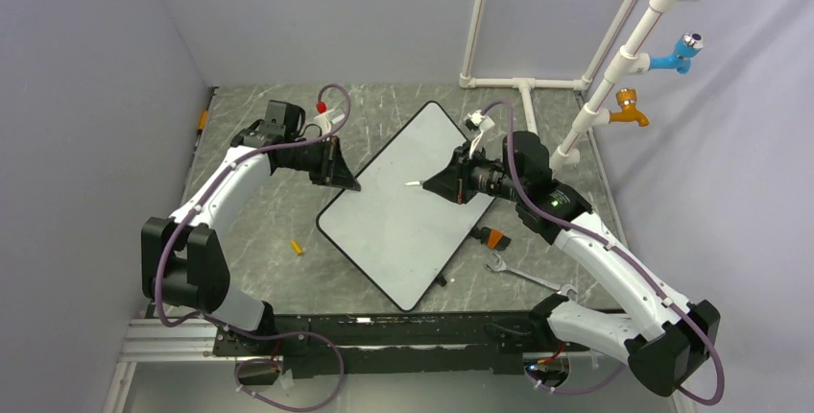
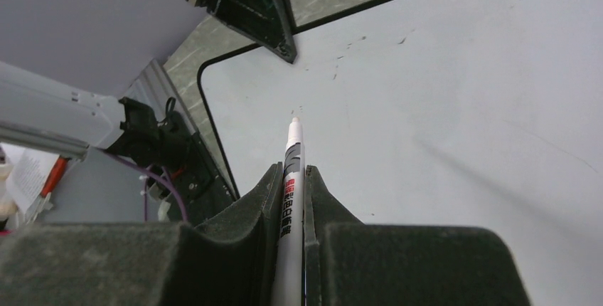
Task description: Write a sentence on the whiteboard
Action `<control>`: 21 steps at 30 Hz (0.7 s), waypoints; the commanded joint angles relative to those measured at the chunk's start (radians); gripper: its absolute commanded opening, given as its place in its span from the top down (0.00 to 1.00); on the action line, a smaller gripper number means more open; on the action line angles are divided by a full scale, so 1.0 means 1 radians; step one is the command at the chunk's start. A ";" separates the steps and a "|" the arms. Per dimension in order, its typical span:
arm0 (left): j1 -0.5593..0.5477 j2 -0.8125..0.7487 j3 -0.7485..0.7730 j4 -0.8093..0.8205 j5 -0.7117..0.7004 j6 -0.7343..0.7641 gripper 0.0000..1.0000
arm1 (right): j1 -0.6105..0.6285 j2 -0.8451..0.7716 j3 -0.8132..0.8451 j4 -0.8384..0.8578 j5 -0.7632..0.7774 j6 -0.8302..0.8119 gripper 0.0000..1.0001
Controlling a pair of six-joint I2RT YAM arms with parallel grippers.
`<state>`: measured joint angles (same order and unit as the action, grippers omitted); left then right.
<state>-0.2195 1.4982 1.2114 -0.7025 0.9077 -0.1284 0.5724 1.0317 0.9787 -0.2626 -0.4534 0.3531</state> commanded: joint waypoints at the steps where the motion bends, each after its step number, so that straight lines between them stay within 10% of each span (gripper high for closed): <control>1: -0.030 -0.042 0.032 0.001 -0.082 0.049 1.00 | 0.000 0.007 -0.008 0.081 -0.107 -0.028 1.00; 21: -0.055 -0.082 0.031 0.009 -0.189 0.016 1.00 | 0.201 0.117 0.011 0.102 -0.031 -0.131 1.00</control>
<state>-0.2584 1.4479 1.2171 -0.7059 0.8150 -0.1699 0.7361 1.1336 0.9436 -0.2081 -0.5304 0.2623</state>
